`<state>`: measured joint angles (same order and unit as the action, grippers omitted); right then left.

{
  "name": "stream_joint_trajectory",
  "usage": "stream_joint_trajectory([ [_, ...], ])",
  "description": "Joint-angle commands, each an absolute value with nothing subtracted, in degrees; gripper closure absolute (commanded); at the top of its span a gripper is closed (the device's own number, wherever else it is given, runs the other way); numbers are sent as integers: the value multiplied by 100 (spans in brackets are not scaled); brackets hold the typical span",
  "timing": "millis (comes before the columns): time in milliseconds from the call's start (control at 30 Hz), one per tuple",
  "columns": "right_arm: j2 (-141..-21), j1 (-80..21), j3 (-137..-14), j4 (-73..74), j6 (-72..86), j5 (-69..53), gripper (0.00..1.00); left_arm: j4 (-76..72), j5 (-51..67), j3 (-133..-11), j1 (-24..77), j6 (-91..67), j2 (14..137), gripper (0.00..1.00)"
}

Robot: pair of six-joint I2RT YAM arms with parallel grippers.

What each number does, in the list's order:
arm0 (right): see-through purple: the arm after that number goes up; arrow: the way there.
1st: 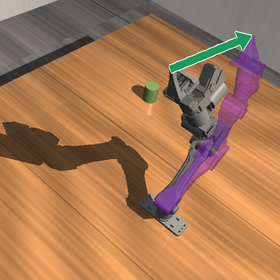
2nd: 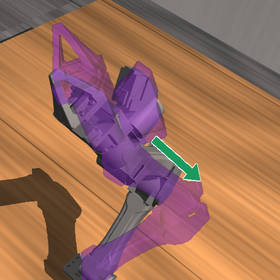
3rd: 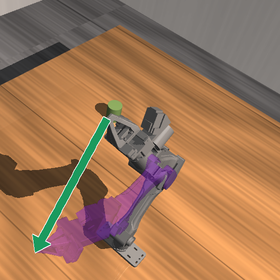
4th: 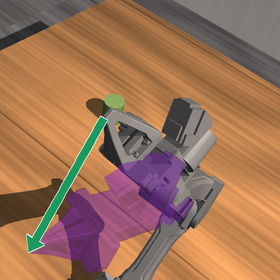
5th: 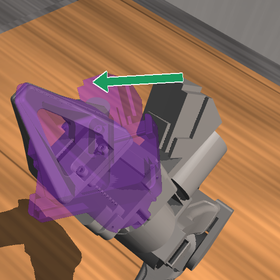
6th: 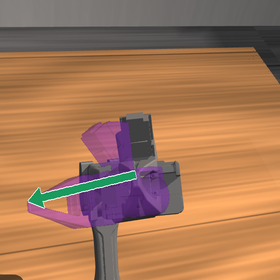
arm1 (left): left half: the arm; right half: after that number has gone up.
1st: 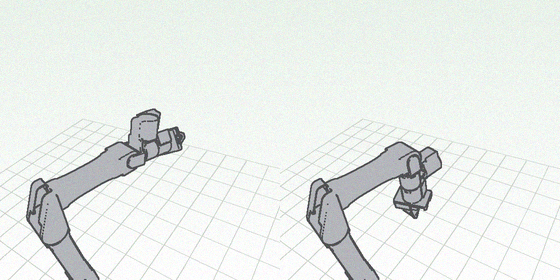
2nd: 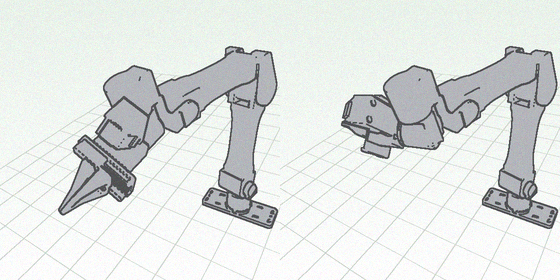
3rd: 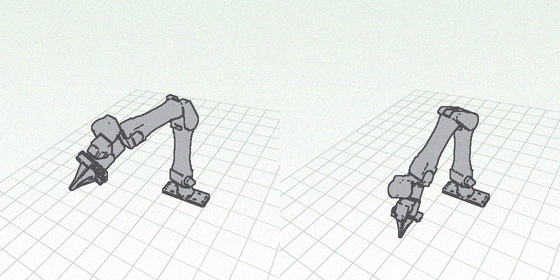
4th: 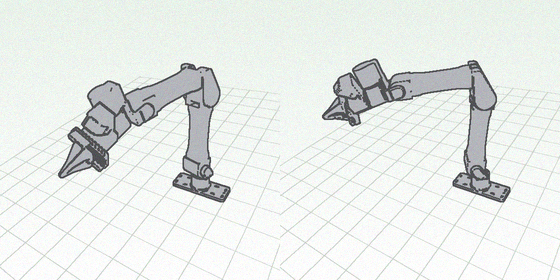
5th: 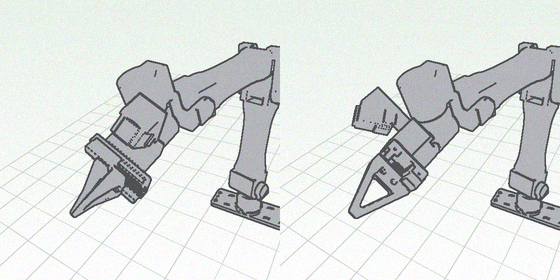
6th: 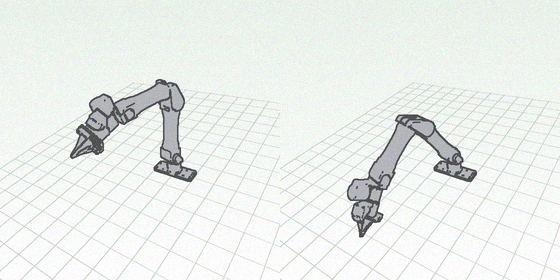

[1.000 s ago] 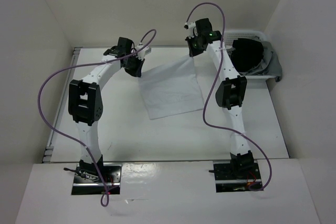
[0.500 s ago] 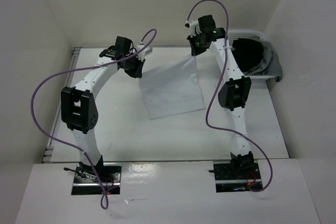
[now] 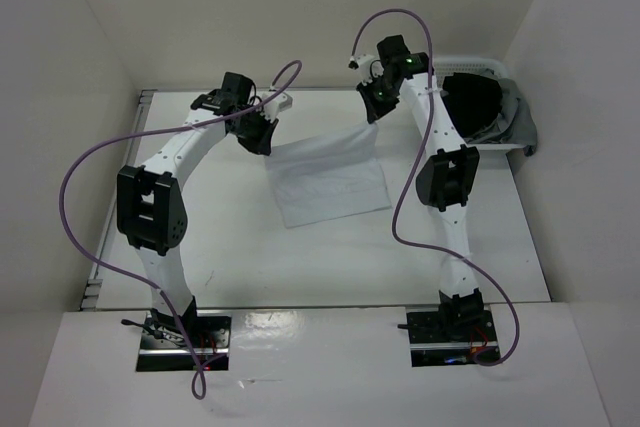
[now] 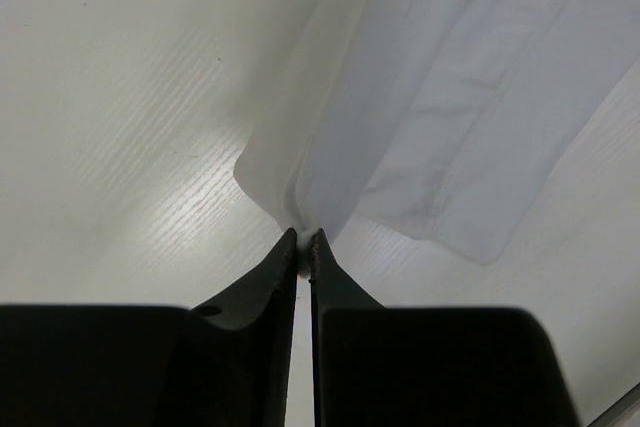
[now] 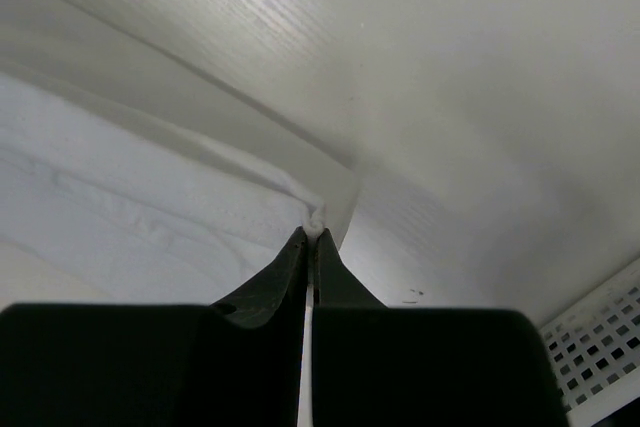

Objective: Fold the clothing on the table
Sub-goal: Fold the skirt

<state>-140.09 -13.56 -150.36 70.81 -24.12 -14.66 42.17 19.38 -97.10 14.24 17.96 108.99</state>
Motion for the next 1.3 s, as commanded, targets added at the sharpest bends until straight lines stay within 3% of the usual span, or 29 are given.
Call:
stream_joint_trajectory([
  [0,-13447,-1292,-15126,7427,-2610,-1652,100,4429,2170,-9686,1485,1925,10644,89],
  [567,-12797,-1502,-13685,7427,-3103,-1705,100,4649,2224,-9272,1652,1978,10433,89],
  [900,-12146,-1670,-12235,6830,-3261,-1486,100,4754,2276,-9158,1652,2030,10380,89],
  [1267,-11918,-1670,-11883,6653,-3261,-1371,100,4860,2382,-8851,1811,2083,10222,89],
])
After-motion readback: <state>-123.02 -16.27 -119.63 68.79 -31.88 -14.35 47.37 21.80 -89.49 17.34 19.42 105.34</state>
